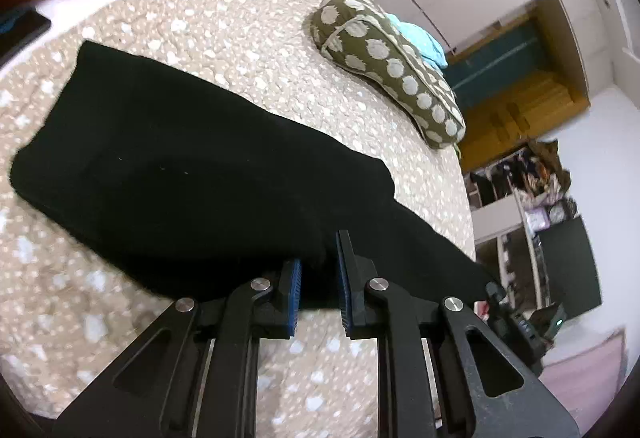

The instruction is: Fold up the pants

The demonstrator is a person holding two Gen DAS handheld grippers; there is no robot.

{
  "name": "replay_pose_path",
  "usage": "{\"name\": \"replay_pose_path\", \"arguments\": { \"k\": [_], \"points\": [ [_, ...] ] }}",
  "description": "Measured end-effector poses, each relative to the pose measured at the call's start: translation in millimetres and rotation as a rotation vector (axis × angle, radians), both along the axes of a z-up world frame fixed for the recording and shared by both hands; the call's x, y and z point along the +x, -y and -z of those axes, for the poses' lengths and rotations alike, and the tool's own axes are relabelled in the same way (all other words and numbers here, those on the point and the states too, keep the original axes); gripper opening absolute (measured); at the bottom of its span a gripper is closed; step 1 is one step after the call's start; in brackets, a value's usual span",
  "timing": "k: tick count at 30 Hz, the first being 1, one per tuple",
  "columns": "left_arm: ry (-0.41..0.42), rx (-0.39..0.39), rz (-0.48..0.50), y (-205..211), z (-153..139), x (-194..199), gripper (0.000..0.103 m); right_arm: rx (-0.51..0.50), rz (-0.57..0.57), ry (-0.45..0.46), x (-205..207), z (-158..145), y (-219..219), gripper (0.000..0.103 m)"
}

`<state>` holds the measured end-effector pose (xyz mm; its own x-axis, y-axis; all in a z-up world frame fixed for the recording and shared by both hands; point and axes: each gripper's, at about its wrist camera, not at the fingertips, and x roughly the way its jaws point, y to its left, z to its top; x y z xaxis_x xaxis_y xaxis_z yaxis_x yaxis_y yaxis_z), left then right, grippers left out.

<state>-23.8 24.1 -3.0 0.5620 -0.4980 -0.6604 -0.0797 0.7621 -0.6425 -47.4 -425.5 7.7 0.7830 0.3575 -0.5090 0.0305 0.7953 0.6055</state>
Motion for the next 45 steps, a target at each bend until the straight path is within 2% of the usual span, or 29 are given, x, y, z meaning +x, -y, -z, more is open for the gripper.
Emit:
{"name": "replay_pose_path", "arguments": {
  "k": [3,5,6,7,8,11,15,18,19,21,23,26,30,34,39,45],
  "points": [
    [-0.027,0.058,0.019,3.5,13.6,-1.6,0.014,-0.042,-0.006,-0.07,-3.7,16.2,0.3,0.005],
    [-0.081,0.074,0.01,3.0,29.4,1.2,0.014,-0.047,0.012,-0.177,4.6,38.0,4.4,0.006],
    [-0.1,0.059,0.011,1.3,35.5,1.2,0.014,-0.015,0.024,-0.222,6.1,48.3,9.2,0.007],
    [-0.105,0.053,0.012,-0.6,36.7,-0.9,0.014,0.045,0.036,-0.217,2.4,51.8,15.1,0.007],
    [-0.099,0.061,0.012,-2.2,34.3,-3.7,0.014,0.061,0.057,-0.209,-2.6,49.0,19.5,0.011],
    [-0.065,0.141,0.014,-7.2,18.0,-13.6,0.015,-0.064,0.129,-0.195,-16.4,26.5,26.4,0.014],
    [-0.025,0.228,-0.003,-16.0,-1.5,-24.8,0.015,-0.137,0.147,-0.133,-29.5,-4.3,27.3,0.014],
    [0.019,0.292,-0.061,-28.8,-15.4,-32.8,0.017,-0.204,0.086,-0.094,-24.0,-21.9,3.5,0.014],
    [0.035,0.311,-0.085,-34.8,-19.2,-33.7,0.024,-0.205,0.028,-0.076,-18.9,-25.4,-9.2,0.014],
    [0.039,0.332,-0.128,-46.1,-20.7,-32.0,0.031,-0.199,-0.088,-0.058,-3.0,-27.5,-40.9,0.014],
    [0.028,0.334,-0.16,-57.2,-18.0,-26.6,0.031,-0.223,-0.16,-0.049,12.8,-27.6,-73.4,0.014],
    [-0.008,0.351,-0.191,-69.8,-6.8,-14.7,0.031,-0.197,-0.301,-0.027,38.7,-23.6,-126.6,0.017],
    [-0.019,0.351,-0.182,-70.6,0.9,-6.5,0.031,-0.236,-0.453,-0.054,75.4,-5.5,-198.3,0.019],
    [-0.01,0.419,-0.162,-59.5,6.1,0.8,0.031,-0.246,-0.586,-0.083,89.0,13.0,-254.4,0.019],
    [-0.029,0.509,-0.168,-57.1,20.4,17.9,0.031,-0.383,-0.592,-0.108,111.3,38.9,-296.2,0.019],
    [-0.035,0.56,-0.17,-57.4,30.9,37.1,0.034,-0.397,-0.591,-0.123,136.7,46.1,-306.2,0.019]
  ]
}}
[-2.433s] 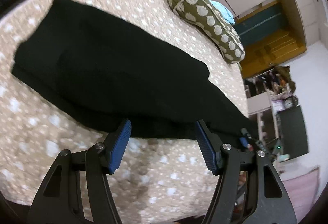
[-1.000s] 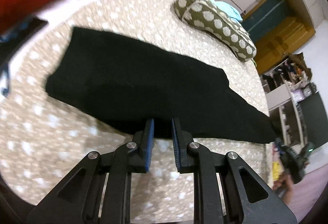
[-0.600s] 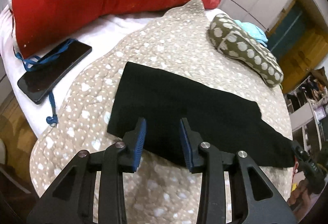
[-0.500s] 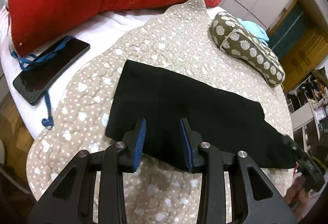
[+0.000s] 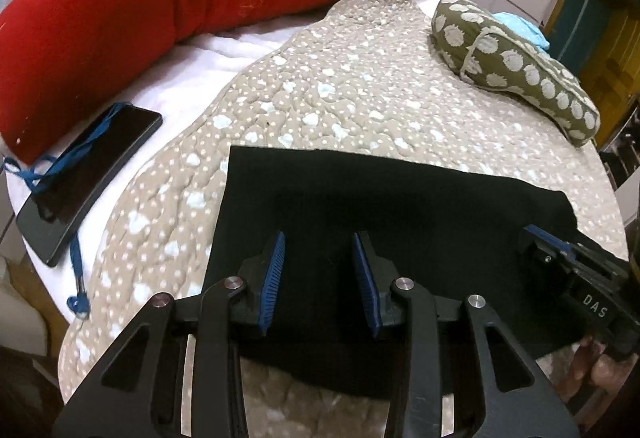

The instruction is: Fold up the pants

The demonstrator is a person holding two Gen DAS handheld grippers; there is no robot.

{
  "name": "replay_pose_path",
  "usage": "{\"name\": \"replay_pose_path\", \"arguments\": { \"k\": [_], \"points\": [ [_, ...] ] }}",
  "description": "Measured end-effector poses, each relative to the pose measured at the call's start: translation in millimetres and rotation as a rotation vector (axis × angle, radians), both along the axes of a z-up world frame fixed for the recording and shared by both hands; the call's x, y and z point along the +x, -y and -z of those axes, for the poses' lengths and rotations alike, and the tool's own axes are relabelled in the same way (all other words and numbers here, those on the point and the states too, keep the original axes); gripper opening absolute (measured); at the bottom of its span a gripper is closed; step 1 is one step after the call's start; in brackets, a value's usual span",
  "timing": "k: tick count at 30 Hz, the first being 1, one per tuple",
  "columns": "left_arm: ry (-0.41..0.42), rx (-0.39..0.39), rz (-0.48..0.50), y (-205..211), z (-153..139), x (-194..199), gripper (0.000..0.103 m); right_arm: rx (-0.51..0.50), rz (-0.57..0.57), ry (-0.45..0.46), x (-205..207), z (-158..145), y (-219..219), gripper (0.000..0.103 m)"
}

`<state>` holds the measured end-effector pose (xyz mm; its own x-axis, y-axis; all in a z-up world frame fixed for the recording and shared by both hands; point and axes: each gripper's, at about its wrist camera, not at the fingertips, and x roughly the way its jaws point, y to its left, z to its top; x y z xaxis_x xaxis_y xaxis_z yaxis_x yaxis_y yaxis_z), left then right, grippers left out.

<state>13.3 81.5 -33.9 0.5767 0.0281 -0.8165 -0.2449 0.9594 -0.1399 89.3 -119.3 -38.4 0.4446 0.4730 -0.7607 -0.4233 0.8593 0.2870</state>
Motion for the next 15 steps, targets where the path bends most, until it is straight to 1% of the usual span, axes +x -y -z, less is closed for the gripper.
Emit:
{"name": "replay_pose_path", "arguments": {
  "k": [4,7,10,13,15],
  "points": [
    [-0.003,0.019,-0.005,1.2,0.1,3.4,0.034,-0.015,-0.009,-0.005,-2.4,-11.4,1.2,0.019],
    [-0.003,0.02,-0.006,1.5,-1.8,1.1,0.034,-0.01,-0.03,0.003,-17.5,-23.3,1.8,0.019],
    [0.0,0.023,-0.007,2.6,-3.4,-1.8,0.034,-0.018,-0.083,0.026,-43.9,-31.2,-3.6,0.02],
    [-0.001,0.031,-0.008,4.6,-3.1,-3.2,0.034,-0.061,-0.131,0.025,-66.4,-23.9,-12.6,0.022],
    [-0.002,0.035,-0.011,6.0,-3.8,-4.8,0.034,-0.093,-0.134,0.041,-75.0,-13.9,-16.8,0.025]
  ]
}}
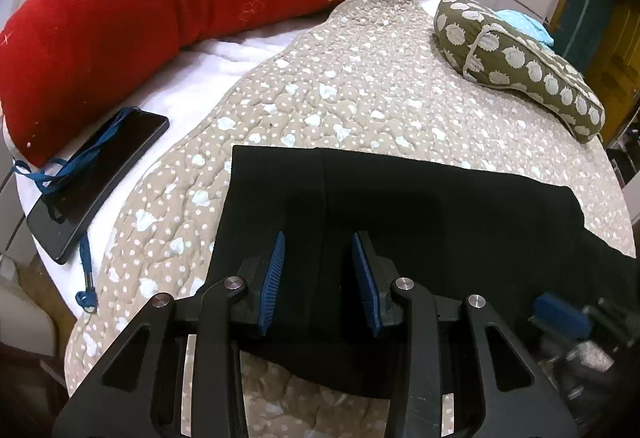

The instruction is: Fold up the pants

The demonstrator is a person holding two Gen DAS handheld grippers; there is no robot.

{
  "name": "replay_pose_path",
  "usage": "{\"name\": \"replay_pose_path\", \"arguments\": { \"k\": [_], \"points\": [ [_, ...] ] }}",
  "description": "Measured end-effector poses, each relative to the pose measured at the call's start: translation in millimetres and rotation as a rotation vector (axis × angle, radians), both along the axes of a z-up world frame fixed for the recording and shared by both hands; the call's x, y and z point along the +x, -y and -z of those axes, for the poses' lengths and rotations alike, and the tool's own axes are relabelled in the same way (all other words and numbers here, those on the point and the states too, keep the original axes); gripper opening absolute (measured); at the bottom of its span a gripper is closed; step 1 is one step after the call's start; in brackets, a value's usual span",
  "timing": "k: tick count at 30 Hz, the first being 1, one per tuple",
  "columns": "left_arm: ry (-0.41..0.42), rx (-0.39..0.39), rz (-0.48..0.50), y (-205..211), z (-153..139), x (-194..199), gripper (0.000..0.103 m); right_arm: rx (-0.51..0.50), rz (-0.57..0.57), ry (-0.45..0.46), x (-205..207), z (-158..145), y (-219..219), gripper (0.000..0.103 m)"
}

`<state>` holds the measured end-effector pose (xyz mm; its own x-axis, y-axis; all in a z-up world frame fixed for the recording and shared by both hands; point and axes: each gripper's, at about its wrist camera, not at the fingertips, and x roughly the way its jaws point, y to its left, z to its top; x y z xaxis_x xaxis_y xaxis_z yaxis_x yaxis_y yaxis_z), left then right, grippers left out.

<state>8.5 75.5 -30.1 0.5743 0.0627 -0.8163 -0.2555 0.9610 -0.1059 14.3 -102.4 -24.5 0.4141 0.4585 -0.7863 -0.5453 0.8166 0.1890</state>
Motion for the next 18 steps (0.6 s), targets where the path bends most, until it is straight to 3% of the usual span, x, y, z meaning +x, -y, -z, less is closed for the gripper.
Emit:
{"name": "replay_pose_path", "arguments": {
  "k": [7,10,11,18],
  "points": [
    [0.02,-0.057,0.029,8.7,-19.5,-14.6,0.035,0.003,0.053,0.037,-9.4,-14.5,25.3,0.026],
    [0.043,-0.083,0.059,20.7,-28.3,-18.6,0.059,-0.05,0.132,0.074,-13.3,-19.4,52.4,0.027],
    [0.053,-0.096,0.074,25.9,-30.9,-19.6,0.061,-0.071,0.162,0.078,-13.7,-19.5,62.5,0.027],
    [0.055,-0.095,0.185,74.8,-39.7,-13.9,0.061,-0.117,0.358,0.062,-17.3,-13.6,134.6,0.027]
  ]
}}
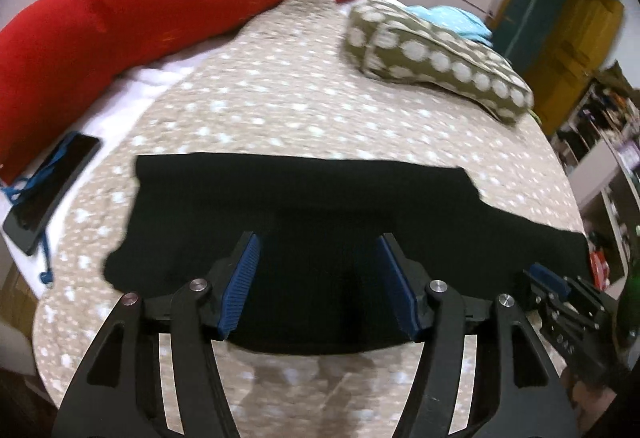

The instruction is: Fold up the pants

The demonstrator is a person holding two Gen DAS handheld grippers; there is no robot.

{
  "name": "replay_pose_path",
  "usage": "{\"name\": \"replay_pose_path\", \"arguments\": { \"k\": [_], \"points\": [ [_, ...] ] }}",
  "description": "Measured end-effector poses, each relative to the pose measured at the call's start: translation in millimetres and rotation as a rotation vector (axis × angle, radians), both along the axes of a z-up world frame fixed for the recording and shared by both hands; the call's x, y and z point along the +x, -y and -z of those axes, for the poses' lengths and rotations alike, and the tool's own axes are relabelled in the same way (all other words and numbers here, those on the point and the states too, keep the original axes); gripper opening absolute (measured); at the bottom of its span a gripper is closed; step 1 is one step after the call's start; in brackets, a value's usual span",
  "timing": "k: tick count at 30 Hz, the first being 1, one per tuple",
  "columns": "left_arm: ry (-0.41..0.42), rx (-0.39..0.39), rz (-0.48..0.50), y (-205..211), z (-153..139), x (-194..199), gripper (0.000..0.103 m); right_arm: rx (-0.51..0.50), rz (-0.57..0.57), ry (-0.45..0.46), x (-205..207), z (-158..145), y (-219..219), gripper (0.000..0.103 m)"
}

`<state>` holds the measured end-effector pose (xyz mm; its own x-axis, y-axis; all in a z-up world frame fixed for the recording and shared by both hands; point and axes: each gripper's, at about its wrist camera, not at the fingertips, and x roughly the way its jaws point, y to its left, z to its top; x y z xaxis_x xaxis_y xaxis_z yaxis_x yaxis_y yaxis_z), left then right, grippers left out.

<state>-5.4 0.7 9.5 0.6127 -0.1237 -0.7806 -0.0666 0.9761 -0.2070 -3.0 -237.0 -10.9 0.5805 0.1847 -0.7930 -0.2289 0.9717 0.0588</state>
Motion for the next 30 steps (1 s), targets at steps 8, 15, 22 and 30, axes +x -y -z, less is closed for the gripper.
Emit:
{"name": "replay_pose_path", "arguments": {
  "k": [8,15,22,30],
  "points": [
    [-0.02,0.009,0.164,67.5,4.9,12.7,0.061,0.043,0.145,-0.003,-7.9,2.5,63.5,0.034],
    [-0.065,0.006,0.315,133.0,17.7,30.9,0.065,0.072,0.266,0.013,-24.0,-0.4,121.0,0.036],
    [-0.107,-0.055,0.493,205.8,21.6,56.3,0.065,0.136,0.403,0.019,-58.1,-0.1,187.2,0.036],
    [-0.125,-0.055,0.655,297.2,23.1,95.1,0.065,0.286,0.459,0.026,-64.7,12.9,225.9,0.042]
  ]
}}
